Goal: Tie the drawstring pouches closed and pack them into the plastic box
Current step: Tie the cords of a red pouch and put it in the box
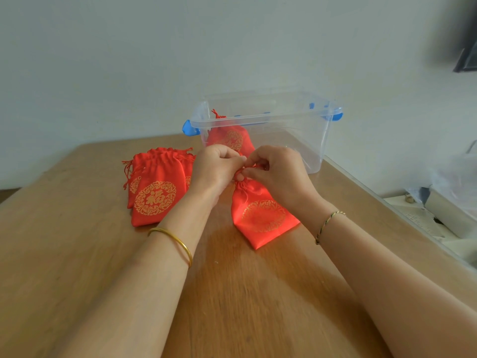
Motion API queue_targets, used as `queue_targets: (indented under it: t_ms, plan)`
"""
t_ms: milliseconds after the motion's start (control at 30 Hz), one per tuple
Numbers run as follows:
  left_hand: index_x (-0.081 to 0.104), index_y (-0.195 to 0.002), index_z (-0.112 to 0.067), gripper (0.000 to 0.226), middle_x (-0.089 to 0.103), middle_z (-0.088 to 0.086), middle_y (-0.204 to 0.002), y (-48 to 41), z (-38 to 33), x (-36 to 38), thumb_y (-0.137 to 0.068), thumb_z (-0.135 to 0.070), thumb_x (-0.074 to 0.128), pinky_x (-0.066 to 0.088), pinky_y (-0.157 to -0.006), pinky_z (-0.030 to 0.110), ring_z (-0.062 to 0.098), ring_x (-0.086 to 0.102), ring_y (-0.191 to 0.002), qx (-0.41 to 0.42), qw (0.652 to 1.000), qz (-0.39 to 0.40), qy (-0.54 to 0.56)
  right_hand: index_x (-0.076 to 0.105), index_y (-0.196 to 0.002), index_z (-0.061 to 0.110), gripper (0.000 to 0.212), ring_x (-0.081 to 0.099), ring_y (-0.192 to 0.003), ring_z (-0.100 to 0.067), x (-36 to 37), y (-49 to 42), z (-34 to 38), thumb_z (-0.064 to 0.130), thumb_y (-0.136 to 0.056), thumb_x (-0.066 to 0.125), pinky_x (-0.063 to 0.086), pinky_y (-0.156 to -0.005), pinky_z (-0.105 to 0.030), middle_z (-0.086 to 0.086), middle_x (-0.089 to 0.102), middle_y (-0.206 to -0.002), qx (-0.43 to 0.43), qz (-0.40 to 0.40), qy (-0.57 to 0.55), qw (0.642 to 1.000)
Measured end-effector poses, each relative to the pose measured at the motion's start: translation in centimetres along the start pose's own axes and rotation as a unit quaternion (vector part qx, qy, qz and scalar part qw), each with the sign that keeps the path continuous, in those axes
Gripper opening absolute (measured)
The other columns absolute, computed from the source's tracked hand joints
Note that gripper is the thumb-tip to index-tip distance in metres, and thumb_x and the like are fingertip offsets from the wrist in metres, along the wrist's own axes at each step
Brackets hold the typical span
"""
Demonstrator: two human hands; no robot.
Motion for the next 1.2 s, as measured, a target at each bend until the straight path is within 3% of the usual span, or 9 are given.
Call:
queue_targets:
  t_ms: [233,400,500,567,633,767,867,1034,1200]
  plan:
    - [0.058,-0.086,-0.01,0.012,0.06,0.004,-0.063,-0.1,-0.6,0.1,-0.081,-0.003,0.051,0.043,-0.044,0.019,0.01,0.059,-0.046,-0.018,1.0,0.006,0.002,0.074,-0.082,0.008,0.008,0.062,-0.082,-0.024,-0.2,0.0,0.0,0.011,-0.076,0.069,0.046,-0.076,-0.036,-0.009,0.071,-0.083,0.0,-0.002,0.043,0.999]
    - [0.052,-0.105,-0.011,0.028,0.06,0.005,-0.079,0.2,-1.1,1.0,-0.08,-0.003,0.062,0.049,-0.058,0.025,0.013,0.057,-0.06,-0.032,0.997,0.058,-0.026,0.072,-0.08,0.008,0.008,0.061,-0.078,-0.019,-0.7,-0.1,-0.9,0.013,-0.079,0.067,0.043,-0.073,-0.029,-0.006,0.07,-0.081,0.022,0.004,0.067,0.997]
    - [0.051,-0.104,-0.012,0.03,0.057,0.0,-0.075,0.2,-1.4,0.7,-0.079,-0.001,0.063,0.051,-0.064,0.029,0.011,0.053,-0.06,-0.003,0.998,0.04,-0.048,0.07,-0.075,0.005,0.009,0.054,-0.06,-0.006,-0.2,0.1,-1.5,0.01,-0.081,0.065,0.043,-0.062,-0.025,-0.002,0.063,-0.065,0.073,0.032,-0.025,0.996]
    - [0.052,-0.099,-0.014,0.029,0.055,-0.002,-0.078,0.1,-1.6,0.4,-0.077,-0.001,0.066,0.05,-0.067,0.032,0.012,0.054,-0.067,0.021,0.998,0.019,-0.059,0.067,-0.075,0.003,0.01,0.042,-0.05,-0.002,0.2,0.3,-2.0,0.007,-0.082,0.063,0.035,-0.055,-0.021,0.002,0.052,-0.057,0.129,0.049,-0.145,0.98]
    - [0.05,-0.086,-0.019,0.029,0.054,-0.002,-0.079,0.0,-2.0,0.1,-0.074,0.001,0.067,0.049,-0.069,0.032,0.014,0.055,-0.074,0.051,0.996,-0.002,-0.067,0.064,-0.079,0.003,0.008,0.037,-0.051,-0.006,0.7,0.7,-2.5,0.006,-0.086,0.061,0.032,-0.055,-0.021,0.0,0.047,-0.059,0.188,0.072,-0.265,0.943]
    - [0.049,-0.071,-0.021,0.03,0.054,-0.004,-0.069,0.0,-2.3,0.3,-0.076,0.006,0.061,0.046,-0.065,0.028,0.012,0.057,-0.066,0.09,0.993,0.009,-0.081,0.06,-0.076,0.007,0.014,0.034,-0.051,-0.006,1.5,1.2,-3.1,0.006,-0.089,0.057,0.029,-0.055,-0.02,0.001,0.041,-0.059,0.268,0.1,-0.397,0.872]
    - [0.057,-0.067,-0.022,0.028,0.057,-0.006,-0.066,0.0,-2.2,0.6,-0.08,0.003,0.061,0.045,-0.062,0.023,0.007,0.055,-0.063,0.096,0.99,0.034,-0.102,0.059,-0.074,0.01,0.015,0.032,-0.054,-0.008,1.7,1.4,-3.6,0.008,-0.089,0.057,0.028,-0.055,-0.02,0.0,0.04,-0.06,0.3,0.098,-0.438,0.842]
    - [0.067,-0.079,-0.018,0.015,0.061,-0.004,-0.071,0.0,-2.2,0.8,-0.082,-0.005,0.062,0.05,-0.067,0.027,0.008,0.057,-0.069,0.085,0.987,0.052,-0.126,0.061,-0.082,0.009,0.008,0.033,-0.054,-0.007,1.9,1.6,-4.3,0.011,-0.089,0.057,0.03,-0.054,-0.019,0.001,0.041,-0.06,0.339,0.081,-0.467,0.813]
    - [0.07,-0.083,-0.014,0.006,0.06,0.005,-0.096,-0.2,-2.7,1.0,-0.077,-0.012,0.071,0.043,-0.06,0.018,0.011,0.059,-0.073,0.131,0.972,0.034,-0.195,0.06,-0.073,0.011,0.015,0.034,-0.053,-0.008,1.9,1.5,-4.4,0.013,-0.088,0.06,0.032,-0.053,-0.019,0.001,0.043,-0.059,0.334,0.078,-0.458,0.82]
Point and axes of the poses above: each hand's wrist, its own y-axis away from the middle knuckle, its own x-axis out of the palm, z = x × y, the point moved 7 cm from there along -y, towards the middle knuckle
